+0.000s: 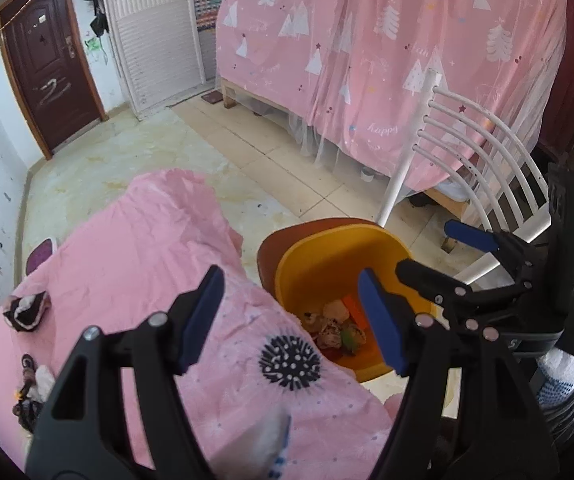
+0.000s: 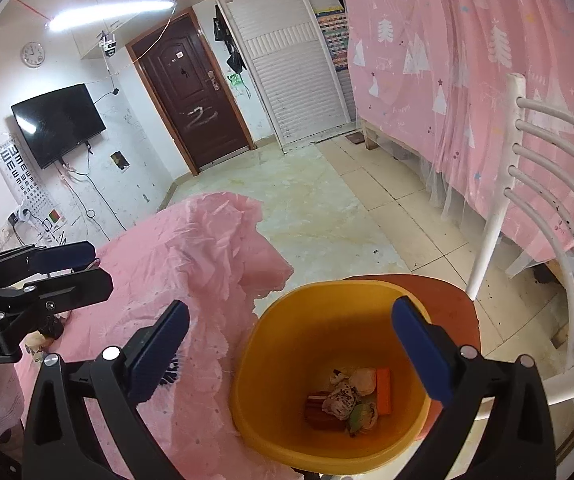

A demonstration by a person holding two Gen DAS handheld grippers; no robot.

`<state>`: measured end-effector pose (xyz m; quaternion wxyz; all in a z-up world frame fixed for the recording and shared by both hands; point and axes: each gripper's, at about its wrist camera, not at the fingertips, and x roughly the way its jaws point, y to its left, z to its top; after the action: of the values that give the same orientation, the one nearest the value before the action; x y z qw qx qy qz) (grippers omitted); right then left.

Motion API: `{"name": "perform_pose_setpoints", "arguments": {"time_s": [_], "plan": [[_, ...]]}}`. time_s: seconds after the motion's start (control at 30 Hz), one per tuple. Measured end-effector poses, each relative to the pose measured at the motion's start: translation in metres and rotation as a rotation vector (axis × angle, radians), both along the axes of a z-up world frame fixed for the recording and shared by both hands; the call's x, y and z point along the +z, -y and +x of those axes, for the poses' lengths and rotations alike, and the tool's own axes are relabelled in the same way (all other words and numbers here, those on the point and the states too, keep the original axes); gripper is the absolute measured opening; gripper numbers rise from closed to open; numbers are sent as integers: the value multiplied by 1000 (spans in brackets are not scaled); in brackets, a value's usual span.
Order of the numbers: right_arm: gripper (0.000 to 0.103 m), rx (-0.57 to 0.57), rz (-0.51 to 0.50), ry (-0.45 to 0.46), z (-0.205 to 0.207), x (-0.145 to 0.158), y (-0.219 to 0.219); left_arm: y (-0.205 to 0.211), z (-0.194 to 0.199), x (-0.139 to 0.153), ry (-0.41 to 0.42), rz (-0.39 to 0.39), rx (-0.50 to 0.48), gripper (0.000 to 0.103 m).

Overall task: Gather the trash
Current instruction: 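Open the right tool to drop the orange box while the left tool releases the bag into the bin, then move both open tools back over the remaining items on the bed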

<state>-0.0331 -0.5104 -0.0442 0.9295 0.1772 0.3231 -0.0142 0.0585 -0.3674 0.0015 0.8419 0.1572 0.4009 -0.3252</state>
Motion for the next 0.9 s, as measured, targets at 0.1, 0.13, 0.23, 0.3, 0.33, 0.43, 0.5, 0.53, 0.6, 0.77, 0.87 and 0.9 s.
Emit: {"name": "perform_pose_setpoints", "arguments": {"time_s": [0.1, 0.13, 0.23, 0.3, 0.33, 0.43, 0.5, 0.53, 0.6, 0.77, 0.87, 0.9], "plan": [[92, 34, -15, 6, 7, 7, -18, -20, 0, 5, 13, -7, 25, 67], [92, 44, -19, 7, 9, 9, -24, -28, 0, 6, 17, -9, 37, 69], [92, 80, -36, 9, 17, 15, -43, -53, 1, 10, 30, -20, 73, 71], [92, 104, -45, 8, 22, 19, -57, -69, 2, 13, 37, -29, 99, 71], [92, 116, -50, 8, 25, 20, -63, -77, 3, 14, 39, -33, 113, 71], [92, 149, -69, 9, 33, 24, -83, -99, 6, 16, 44, -37, 145, 71], [92, 166, -80, 8, 38, 27, -96, -112, 8, 16, 52, -34, 166, 71], [92, 175, -84, 8, 41, 28, -101, -118, 10, 17, 55, -33, 176, 73], [92, 200, -97, 7, 46, 31, -115, -130, 14, 19, 64, -28, 198, 75], [92, 267, -126, -4, 60, 33, -151, -162, 34, 24, 76, -10, 264, 77], [92, 306, -142, -9, 69, 34, -172, -182, 50, 26, 71, 4, 307, 77], [92, 315, -146, -11, 71, 34, -177, -189, 55, 27, 65, 8, 320, 77]]}}
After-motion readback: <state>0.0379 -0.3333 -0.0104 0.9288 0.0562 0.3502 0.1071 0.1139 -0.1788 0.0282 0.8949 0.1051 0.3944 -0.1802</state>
